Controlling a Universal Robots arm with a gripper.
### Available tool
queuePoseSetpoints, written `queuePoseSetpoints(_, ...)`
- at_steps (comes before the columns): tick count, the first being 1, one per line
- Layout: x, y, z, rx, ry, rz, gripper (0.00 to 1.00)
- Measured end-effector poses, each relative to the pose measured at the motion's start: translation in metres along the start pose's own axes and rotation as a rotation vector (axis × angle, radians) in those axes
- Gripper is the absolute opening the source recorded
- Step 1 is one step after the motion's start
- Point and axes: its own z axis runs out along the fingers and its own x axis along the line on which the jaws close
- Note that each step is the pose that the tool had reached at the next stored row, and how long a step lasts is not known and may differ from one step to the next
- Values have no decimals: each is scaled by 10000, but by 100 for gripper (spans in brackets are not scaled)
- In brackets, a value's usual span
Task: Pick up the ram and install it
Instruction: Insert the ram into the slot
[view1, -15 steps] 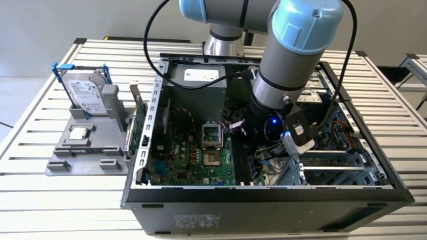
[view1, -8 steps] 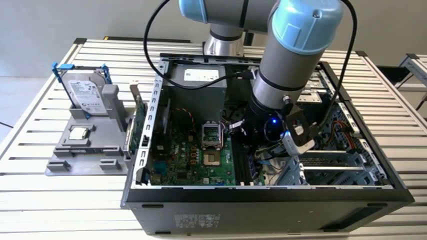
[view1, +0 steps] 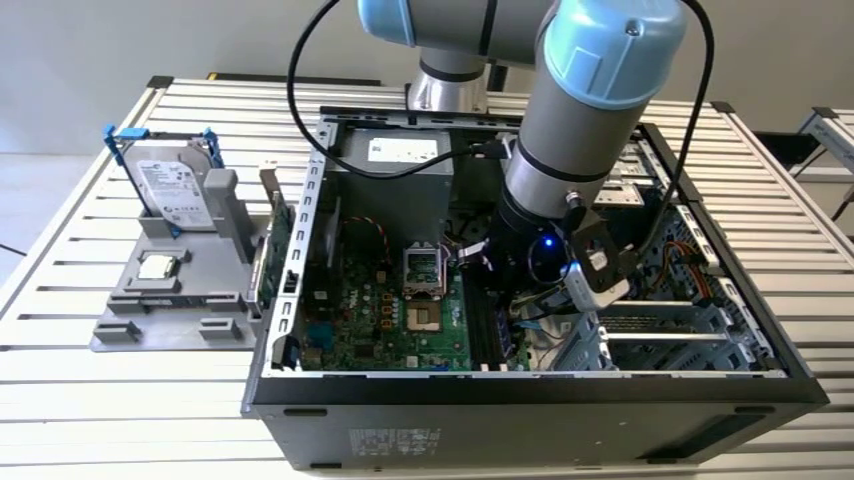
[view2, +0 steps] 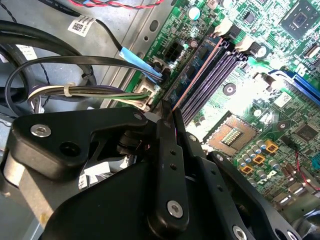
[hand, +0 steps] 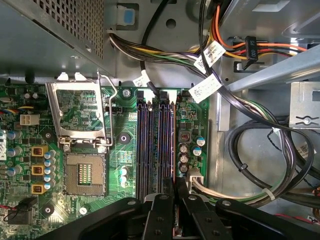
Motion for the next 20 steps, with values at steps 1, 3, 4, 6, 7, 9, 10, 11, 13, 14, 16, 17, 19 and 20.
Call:
queuePoseSetpoints(1,0,0,0,0,0,0,0)
queuePoseSetpoints(3,0,0,-1,0,1,1,0)
queuePoseSetpoints(4,0,0,-7,-2,0,1,0)
queuePoseSetpoints(6,0,1,-24,0,1,1,0)
queuePoseSetpoints(7,0,1,-27,-1,0,1,0)
queuePoseSetpoints(9,0,1,-28,-1,0,1,0)
queuePoseSetpoints(10,1,0,-29,0,0,9,0)
queuePoseSetpoints(11,1,1,-30,1,0,26,0)
queuePoseSetpoints(13,3,1,-30,0,-1,72,0)
queuePoseSetpoints(14,3,0,-31,6,-1,73,0)
queuePoseSetpoints(16,4,0,-32,12,-1,74,0)
queuePoseSetpoints(17,4,1,-35,16,0,75,0)
queuePoseSetpoints(19,4,1,-43,28,0,75,0)
queuePoseSetpoints(20,4,1,-47,34,0,76,0)
